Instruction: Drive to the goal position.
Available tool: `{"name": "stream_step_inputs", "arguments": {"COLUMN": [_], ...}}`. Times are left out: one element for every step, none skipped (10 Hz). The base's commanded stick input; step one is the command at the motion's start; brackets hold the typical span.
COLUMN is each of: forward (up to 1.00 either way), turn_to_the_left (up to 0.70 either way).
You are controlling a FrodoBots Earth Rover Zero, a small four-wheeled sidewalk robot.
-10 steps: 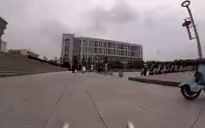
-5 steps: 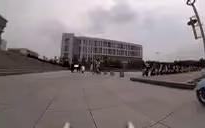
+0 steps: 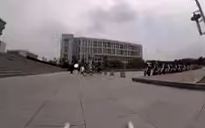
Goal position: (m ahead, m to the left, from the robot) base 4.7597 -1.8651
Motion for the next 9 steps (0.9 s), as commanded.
{"name": "stream_step_inputs", "arguments": {"forward": [0.85,0.85,0.85,0.85,0.85,0.85,0.85,0.85,0.85], "turn_to_the_left": [0.00,0.00,0.00,0.00,0.00,0.00,0.00,0.00,0.00]}}
